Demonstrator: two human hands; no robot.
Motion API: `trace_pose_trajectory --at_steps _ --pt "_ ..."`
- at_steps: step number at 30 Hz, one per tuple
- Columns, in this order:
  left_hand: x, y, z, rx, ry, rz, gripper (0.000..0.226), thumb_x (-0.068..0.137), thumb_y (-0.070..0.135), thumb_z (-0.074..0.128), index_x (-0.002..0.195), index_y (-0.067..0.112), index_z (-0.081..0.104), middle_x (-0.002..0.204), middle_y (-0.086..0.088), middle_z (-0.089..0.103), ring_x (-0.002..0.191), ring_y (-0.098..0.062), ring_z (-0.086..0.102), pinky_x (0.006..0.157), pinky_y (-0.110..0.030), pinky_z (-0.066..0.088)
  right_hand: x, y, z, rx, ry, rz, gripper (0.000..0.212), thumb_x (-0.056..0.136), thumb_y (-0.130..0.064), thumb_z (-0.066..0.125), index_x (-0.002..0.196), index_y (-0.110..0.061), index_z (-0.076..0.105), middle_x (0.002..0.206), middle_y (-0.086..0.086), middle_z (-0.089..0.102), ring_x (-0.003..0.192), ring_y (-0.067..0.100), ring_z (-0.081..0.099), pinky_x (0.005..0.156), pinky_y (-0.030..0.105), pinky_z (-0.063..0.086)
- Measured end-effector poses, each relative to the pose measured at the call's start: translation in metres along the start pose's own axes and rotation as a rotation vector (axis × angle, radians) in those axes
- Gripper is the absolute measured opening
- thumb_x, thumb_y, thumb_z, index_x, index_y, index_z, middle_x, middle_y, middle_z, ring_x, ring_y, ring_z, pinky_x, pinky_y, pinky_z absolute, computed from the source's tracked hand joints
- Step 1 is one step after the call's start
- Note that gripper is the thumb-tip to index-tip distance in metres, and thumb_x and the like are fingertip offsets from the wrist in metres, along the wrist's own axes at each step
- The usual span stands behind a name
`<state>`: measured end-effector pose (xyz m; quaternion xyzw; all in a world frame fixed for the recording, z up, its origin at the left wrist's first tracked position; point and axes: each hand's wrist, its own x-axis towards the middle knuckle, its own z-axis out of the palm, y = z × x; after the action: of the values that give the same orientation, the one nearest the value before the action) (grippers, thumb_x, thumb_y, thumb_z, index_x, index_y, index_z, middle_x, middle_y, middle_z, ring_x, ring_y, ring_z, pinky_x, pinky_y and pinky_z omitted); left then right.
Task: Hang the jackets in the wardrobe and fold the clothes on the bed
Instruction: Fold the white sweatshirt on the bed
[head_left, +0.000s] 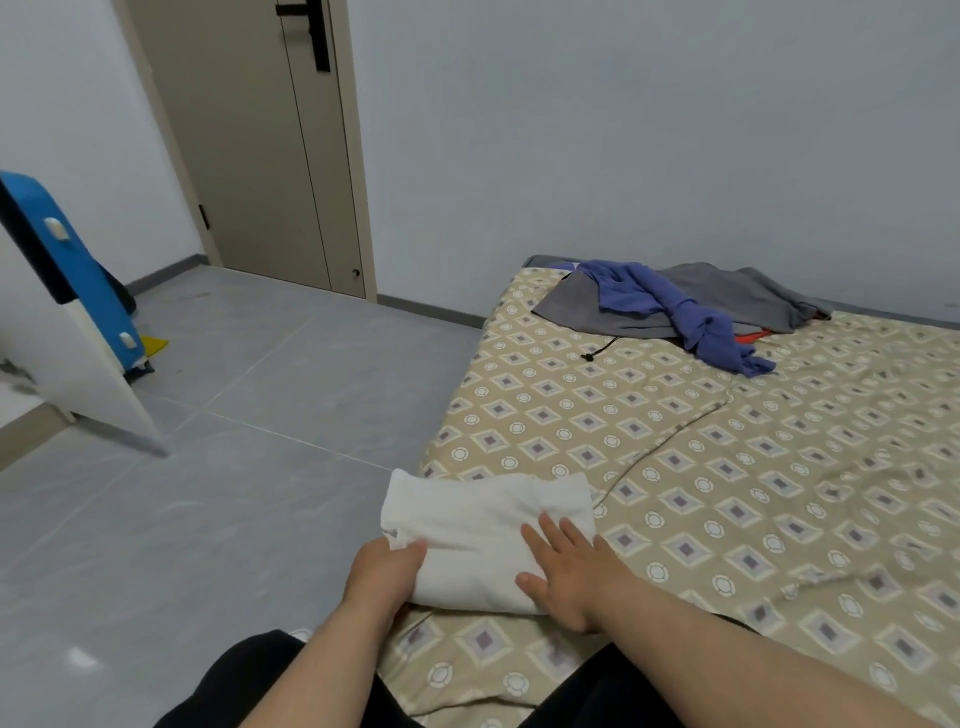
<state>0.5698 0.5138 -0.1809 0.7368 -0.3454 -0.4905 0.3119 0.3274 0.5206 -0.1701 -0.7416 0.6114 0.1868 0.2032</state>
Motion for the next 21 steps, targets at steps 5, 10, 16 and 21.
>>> trace_pose_trajectory --at_steps 5,10,16,21 --pt "-0.018 0.011 0.017 0.762 0.412 0.720 0.061 0.075 0.021 0.075 0.131 0.009 0.052 0.133 -0.019 0.053 0.120 -0.038 0.053 0.096 -0.046 0.046 0.013 0.000 0.008 -0.037 -0.040 0.053 0.074 0.097 -0.064 0.014 0.155 -0.030 -0.017 0.161 -0.006 -0.028 0.150 0.020 -0.021 0.119 0.055 -0.001" --pt "-0.016 -0.002 0.054 1.110 -0.090 0.734 0.072 0.099 0.056 0.022 0.158 0.024 -0.003 0.165 -0.005 -0.014 0.151 -0.021 -0.017 0.117 -0.039 -0.019 0.017 0.001 0.012 -0.086 0.011 0.042 0.075 0.097 -0.064 0.012 0.156 -0.026 -0.016 0.162 -0.003 -0.025 0.150 0.023 -0.020 0.118 0.056 -0.008" --pt "0.015 0.003 0.056 1.231 -0.112 0.692 0.099 0.080 0.079 0.020 0.157 0.024 -0.007 0.164 -0.004 -0.016 0.150 -0.020 -0.019 0.116 -0.044 -0.022 0.036 0.000 0.004 -0.052 0.347 -0.050 0.067 0.099 -0.051 0.018 0.158 -0.026 -0.003 0.165 0.007 -0.013 0.152 0.026 -0.011 0.118 0.051 -0.013" --pt "0.032 0.007 0.059 1.191 -0.138 0.714 0.102 0.078 0.083 0.021 0.158 0.025 -0.005 0.165 0.000 -0.015 0.150 -0.017 -0.019 0.117 -0.043 -0.020 0.061 0.006 0.015 0.072 0.347 0.057 0.076 0.091 -0.065 0.005 0.157 -0.030 -0.005 0.166 0.004 -0.009 0.152 0.020 -0.012 0.120 0.046 -0.013"
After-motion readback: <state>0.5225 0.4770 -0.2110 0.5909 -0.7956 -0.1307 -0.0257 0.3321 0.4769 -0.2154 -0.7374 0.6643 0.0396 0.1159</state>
